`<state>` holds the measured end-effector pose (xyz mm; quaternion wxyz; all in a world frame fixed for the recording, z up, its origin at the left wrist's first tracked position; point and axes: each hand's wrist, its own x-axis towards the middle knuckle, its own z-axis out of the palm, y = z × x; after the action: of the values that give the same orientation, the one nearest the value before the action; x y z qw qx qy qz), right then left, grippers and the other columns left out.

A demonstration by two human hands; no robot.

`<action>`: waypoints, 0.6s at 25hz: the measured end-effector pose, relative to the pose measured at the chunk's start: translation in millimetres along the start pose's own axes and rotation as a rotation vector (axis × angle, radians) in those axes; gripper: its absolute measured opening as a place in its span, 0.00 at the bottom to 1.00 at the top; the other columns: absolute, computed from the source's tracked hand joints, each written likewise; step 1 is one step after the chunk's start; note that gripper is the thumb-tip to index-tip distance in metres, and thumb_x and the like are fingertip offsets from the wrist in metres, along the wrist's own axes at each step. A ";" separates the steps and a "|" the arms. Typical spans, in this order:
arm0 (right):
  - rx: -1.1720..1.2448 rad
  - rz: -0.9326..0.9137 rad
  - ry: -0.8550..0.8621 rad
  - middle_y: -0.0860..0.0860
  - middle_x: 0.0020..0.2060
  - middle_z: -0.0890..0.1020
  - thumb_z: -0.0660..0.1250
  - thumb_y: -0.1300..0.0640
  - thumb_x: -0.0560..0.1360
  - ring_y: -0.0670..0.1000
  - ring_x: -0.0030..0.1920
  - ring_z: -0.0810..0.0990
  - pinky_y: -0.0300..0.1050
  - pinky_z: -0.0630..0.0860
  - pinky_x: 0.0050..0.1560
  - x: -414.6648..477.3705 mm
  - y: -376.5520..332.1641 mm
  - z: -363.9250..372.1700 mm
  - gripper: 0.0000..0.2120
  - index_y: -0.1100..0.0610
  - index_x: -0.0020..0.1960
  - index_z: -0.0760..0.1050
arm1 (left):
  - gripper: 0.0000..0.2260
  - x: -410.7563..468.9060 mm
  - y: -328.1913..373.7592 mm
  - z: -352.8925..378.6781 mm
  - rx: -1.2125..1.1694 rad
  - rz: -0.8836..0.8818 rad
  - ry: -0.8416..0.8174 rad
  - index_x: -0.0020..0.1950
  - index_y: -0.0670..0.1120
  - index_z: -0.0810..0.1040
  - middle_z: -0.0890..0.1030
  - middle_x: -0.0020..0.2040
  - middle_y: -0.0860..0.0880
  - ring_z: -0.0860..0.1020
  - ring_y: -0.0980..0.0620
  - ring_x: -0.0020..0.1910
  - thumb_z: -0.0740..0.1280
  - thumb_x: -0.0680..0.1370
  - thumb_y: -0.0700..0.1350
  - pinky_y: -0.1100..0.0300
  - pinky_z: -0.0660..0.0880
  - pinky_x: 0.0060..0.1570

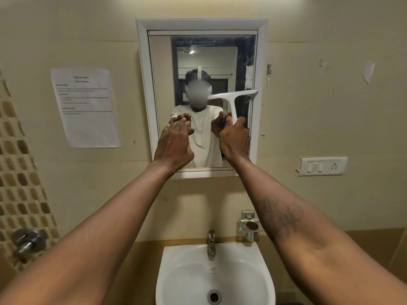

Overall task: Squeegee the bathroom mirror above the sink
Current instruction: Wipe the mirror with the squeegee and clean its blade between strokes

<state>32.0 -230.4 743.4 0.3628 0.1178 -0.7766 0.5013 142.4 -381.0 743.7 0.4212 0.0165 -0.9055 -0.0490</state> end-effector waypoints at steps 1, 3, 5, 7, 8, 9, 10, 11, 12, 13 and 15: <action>0.003 0.008 -0.012 0.53 0.42 0.76 0.53 0.43 0.86 0.55 0.38 0.74 0.46 0.66 0.32 -0.2 3.4 2.7 0.17 0.56 0.56 0.66 | 0.29 2.2 -0.5 2.1 -0.002 0.001 -0.001 0.75 0.41 0.69 0.73 0.74 0.41 0.69 0.43 0.75 0.67 0.72 0.37 0.47 0.64 0.78; -0.002 0.024 -0.045 0.55 0.44 0.78 0.53 0.43 0.86 0.57 0.41 0.77 0.49 0.71 0.37 -5.7 10.5 8.6 0.18 0.58 0.60 0.67 | 0.28 2.6 -0.9 6.9 -0.010 0.001 -0.002 0.74 0.41 0.70 0.74 0.73 0.42 0.71 0.43 0.74 0.67 0.72 0.36 0.46 0.65 0.76; -0.008 0.037 -0.065 0.55 0.44 0.78 0.53 0.43 0.86 0.58 0.41 0.78 0.50 0.71 0.37 -13.0 16.4 13.3 0.19 0.58 0.62 0.67 | 0.29 -0.4 1.0 12.7 -0.014 -0.002 -0.006 0.74 0.40 0.70 0.73 0.74 0.40 0.69 0.42 0.75 0.67 0.72 0.36 0.47 0.64 0.77; 0.002 0.056 -0.072 0.55 0.43 0.77 0.54 0.43 0.85 0.58 0.41 0.78 0.49 0.70 0.37 -21.3 22.7 17.9 0.18 0.58 0.62 0.67 | 0.30 -4.5 2.3 17.6 -0.017 -0.002 -0.027 0.75 0.39 0.69 0.71 0.75 0.40 0.67 0.43 0.77 0.66 0.73 0.36 0.47 0.62 0.78; 0.008 0.063 -0.079 0.54 0.43 0.77 0.54 0.44 0.85 0.58 0.40 0.78 0.48 0.69 0.36 -26.2 26.9 20.4 0.17 0.58 0.61 0.68 | 0.30 -6.4 2.7 19.7 -0.020 -0.002 -0.037 0.76 0.39 0.68 0.71 0.76 0.41 0.67 0.44 0.77 0.66 0.73 0.36 0.47 0.62 0.78; 0.012 0.070 -0.083 0.53 0.41 0.76 0.54 0.44 0.85 0.57 0.40 0.78 0.47 0.68 0.34 -32.1 32.0 23.3 0.17 0.57 0.60 0.68 | 0.30 -8.2 3.2 21.6 -0.023 -0.001 -0.044 0.76 0.39 0.68 0.71 0.76 0.41 0.67 0.44 0.77 0.66 0.73 0.36 0.47 0.63 0.78; 0.011 0.079 -0.081 0.51 0.40 0.75 0.55 0.44 0.85 0.57 0.39 0.78 0.46 0.67 0.33 -38.9 37.8 26.2 0.16 0.57 0.59 0.68 | 0.30 -9.8 3.4 23.2 -0.023 0.002 -0.049 0.76 0.40 0.68 0.71 0.76 0.41 0.68 0.44 0.77 0.66 0.73 0.37 0.47 0.63 0.77; 0.003 0.091 -0.077 0.51 0.39 0.74 0.55 0.44 0.85 0.58 0.38 0.78 0.45 0.67 0.32 -46.4 44.1 28.8 0.16 0.57 0.59 0.68 | 0.30 -11.3 2.8 24.7 -0.022 0.004 -0.052 0.76 0.40 0.68 0.71 0.76 0.41 0.68 0.44 0.76 0.66 0.73 0.37 0.46 0.63 0.77; -0.010 0.105 -0.077 0.52 0.39 0.75 0.55 0.44 0.85 0.59 0.38 0.77 0.46 0.67 0.32 -54.0 50.4 31.3 0.16 0.57 0.58 0.68 | 0.30 -12.9 1.9 25.9 -0.019 0.006 -0.054 0.76 0.40 0.69 0.72 0.75 0.41 0.68 0.43 0.76 0.66 0.73 0.37 0.46 0.64 0.77; -0.021 0.119 -0.083 0.55 0.40 0.77 0.55 0.44 0.85 0.61 0.39 0.78 0.48 0.69 0.34 -61.4 56.6 33.4 0.16 0.57 0.56 0.68 | 0.30 -14.8 0.8 26.8 -0.015 0.008 -0.055 0.75 0.40 0.69 0.72 0.75 0.41 0.68 0.43 0.76 0.66 0.73 0.37 0.46 0.64 0.77; -0.035 0.141 -0.100 0.58 0.41 0.79 0.56 0.44 0.84 0.63 0.40 0.79 0.51 0.72 0.35 -74.6 67.5 36.1 0.15 0.56 0.54 0.67 | 0.28 -19.5 -0.6 28.7 -0.012 0.007 -0.053 0.74 0.39 0.70 0.72 0.75 0.40 0.69 0.42 0.76 0.66 0.72 0.36 0.46 0.64 0.77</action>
<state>32.0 -243.4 637.3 0.2895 0.0812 -0.8087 0.5056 133.0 -378.1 710.5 0.3971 0.0092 -0.9162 -0.0534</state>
